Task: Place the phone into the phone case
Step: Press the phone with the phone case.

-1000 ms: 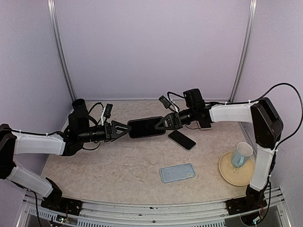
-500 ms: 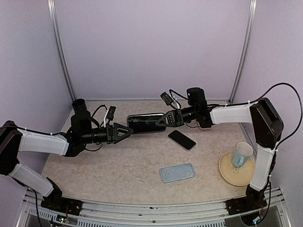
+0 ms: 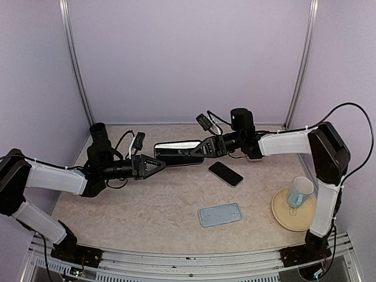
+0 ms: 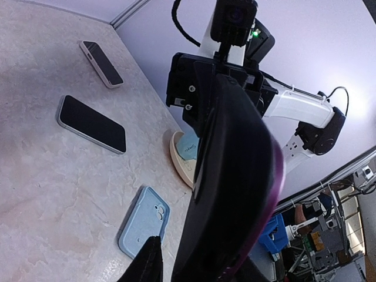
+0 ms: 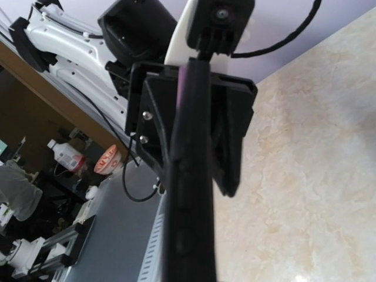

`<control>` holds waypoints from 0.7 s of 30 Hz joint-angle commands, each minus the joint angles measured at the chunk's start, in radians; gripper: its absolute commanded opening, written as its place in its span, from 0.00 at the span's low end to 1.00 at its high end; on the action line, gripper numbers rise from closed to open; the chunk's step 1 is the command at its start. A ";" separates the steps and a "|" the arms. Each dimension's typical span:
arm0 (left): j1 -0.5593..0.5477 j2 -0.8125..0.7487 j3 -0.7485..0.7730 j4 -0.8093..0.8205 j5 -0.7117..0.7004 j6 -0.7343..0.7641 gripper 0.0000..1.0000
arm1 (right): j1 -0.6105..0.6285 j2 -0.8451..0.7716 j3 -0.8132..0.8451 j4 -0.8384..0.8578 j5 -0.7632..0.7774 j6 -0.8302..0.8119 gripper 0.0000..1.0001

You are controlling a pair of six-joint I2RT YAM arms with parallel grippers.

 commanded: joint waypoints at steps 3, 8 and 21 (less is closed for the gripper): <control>-0.006 0.009 -0.016 0.067 0.018 -0.011 0.31 | 0.021 0.031 0.005 0.072 -0.058 0.029 0.00; -0.006 0.003 -0.018 0.063 0.009 -0.011 0.25 | 0.022 0.040 0.008 0.016 -0.049 -0.002 0.00; -0.007 0.005 -0.010 -0.010 -0.044 -0.012 0.00 | 0.029 0.011 0.094 -0.334 0.172 -0.291 0.00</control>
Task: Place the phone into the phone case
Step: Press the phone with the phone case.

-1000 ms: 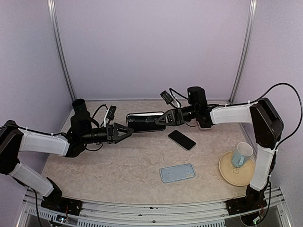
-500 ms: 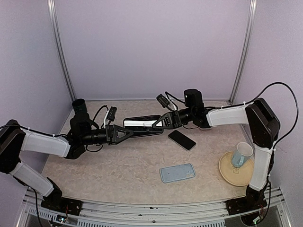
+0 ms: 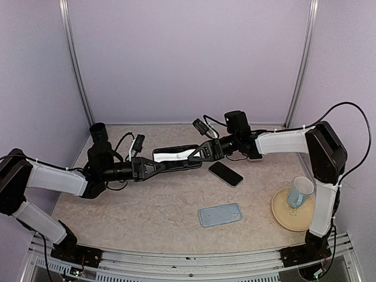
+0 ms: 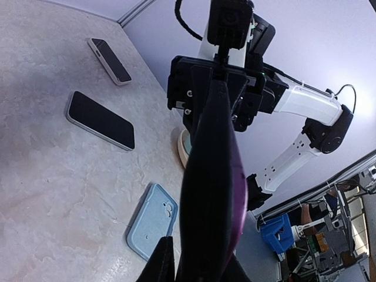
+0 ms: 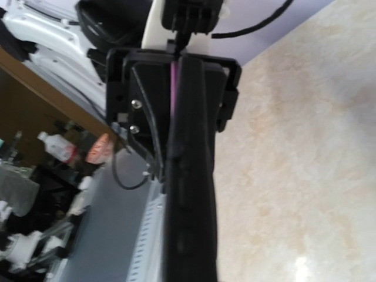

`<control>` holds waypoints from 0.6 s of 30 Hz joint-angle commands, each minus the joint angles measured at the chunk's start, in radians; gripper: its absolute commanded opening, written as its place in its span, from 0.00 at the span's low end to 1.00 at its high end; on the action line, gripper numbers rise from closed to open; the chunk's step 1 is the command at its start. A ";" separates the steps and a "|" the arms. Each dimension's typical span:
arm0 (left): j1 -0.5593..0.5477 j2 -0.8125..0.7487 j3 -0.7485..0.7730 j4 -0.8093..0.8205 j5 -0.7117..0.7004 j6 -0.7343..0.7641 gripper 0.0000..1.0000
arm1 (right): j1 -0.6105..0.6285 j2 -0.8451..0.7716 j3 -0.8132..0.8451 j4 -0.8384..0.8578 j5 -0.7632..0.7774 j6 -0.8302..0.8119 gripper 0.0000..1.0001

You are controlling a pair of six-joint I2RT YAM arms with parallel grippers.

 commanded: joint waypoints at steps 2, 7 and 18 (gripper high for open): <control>-0.003 -0.007 0.028 -0.112 -0.093 -0.003 0.00 | 0.025 -0.032 0.062 -0.206 0.201 -0.229 0.00; -0.003 -0.008 0.047 -0.191 -0.153 0.020 0.00 | 0.034 -0.038 0.076 -0.263 0.250 -0.276 0.00; 0.017 -0.052 0.046 -0.213 -0.186 0.037 0.33 | 0.042 -0.052 0.084 -0.280 0.212 -0.290 0.00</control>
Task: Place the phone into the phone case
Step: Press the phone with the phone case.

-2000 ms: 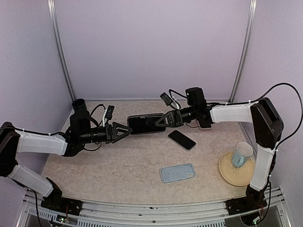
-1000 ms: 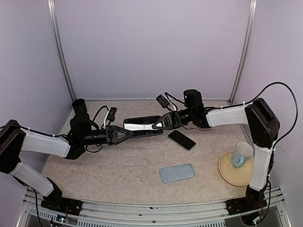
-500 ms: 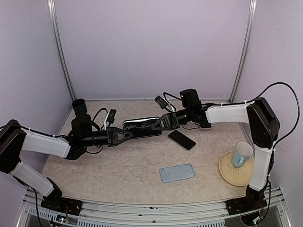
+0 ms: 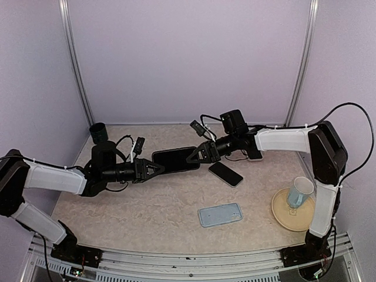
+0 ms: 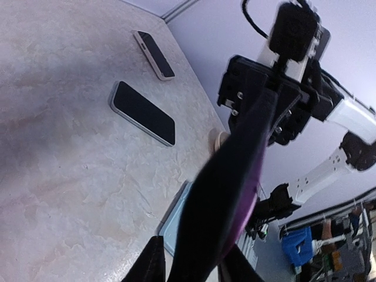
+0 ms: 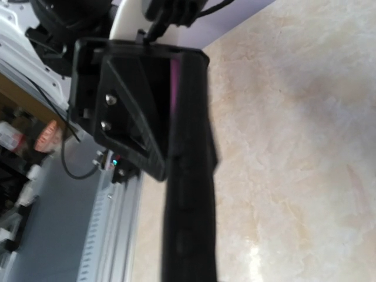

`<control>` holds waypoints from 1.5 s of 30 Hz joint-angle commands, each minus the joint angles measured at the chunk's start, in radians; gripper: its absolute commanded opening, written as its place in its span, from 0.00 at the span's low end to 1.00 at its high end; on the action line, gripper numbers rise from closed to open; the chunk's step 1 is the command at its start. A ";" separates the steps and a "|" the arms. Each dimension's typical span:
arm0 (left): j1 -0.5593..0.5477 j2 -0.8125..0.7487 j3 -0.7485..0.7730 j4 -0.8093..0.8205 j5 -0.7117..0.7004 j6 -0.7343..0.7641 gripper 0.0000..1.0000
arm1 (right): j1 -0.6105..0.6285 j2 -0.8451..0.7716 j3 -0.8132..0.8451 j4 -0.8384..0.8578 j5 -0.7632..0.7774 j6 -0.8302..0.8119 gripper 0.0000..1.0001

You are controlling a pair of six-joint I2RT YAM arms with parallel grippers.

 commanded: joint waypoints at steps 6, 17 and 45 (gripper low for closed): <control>0.062 -0.128 -0.004 0.008 -0.032 -0.020 0.53 | 0.012 -0.049 0.004 0.012 -0.053 -0.014 0.00; 0.091 -0.144 0.003 -0.029 0.019 0.004 0.57 | 0.013 -0.058 -0.045 0.099 -0.165 0.040 0.00; 0.047 -0.131 0.042 -0.137 -0.060 0.112 0.00 | 0.020 0.019 0.000 0.075 -0.143 0.075 0.00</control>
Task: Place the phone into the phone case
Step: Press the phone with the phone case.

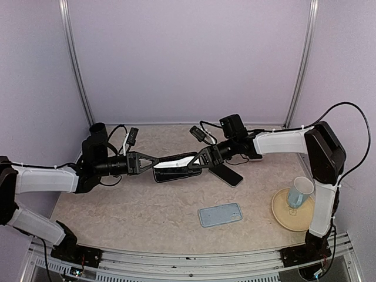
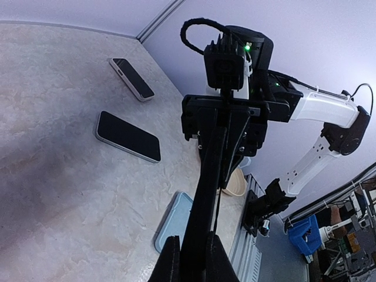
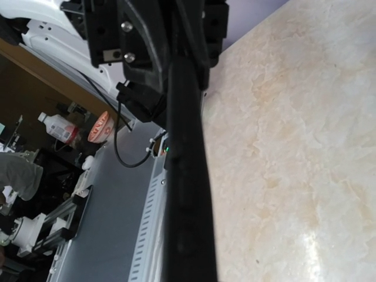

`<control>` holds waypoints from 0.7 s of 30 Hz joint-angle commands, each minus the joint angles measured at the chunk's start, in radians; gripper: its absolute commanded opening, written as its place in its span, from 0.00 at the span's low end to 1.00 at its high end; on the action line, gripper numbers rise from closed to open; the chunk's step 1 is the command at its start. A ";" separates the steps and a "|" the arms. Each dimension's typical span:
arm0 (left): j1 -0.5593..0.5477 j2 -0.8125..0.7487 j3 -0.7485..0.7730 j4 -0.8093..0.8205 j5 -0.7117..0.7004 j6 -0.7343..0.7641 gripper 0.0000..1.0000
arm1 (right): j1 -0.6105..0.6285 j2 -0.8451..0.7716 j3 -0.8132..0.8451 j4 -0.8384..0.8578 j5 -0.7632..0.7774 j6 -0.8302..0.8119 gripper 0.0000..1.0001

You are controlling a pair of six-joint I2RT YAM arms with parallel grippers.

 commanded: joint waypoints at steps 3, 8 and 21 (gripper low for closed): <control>0.009 -0.057 0.001 -0.065 -0.129 0.005 0.00 | 0.014 0.005 0.046 -0.005 0.007 -0.051 0.00; 0.071 -0.056 -0.096 0.199 0.009 -0.162 0.00 | -0.009 -0.006 0.025 0.000 0.000 -0.075 0.00; 0.074 -0.053 -0.107 0.337 0.091 -0.242 0.14 | -0.047 -0.023 -0.043 0.152 -0.055 0.011 0.00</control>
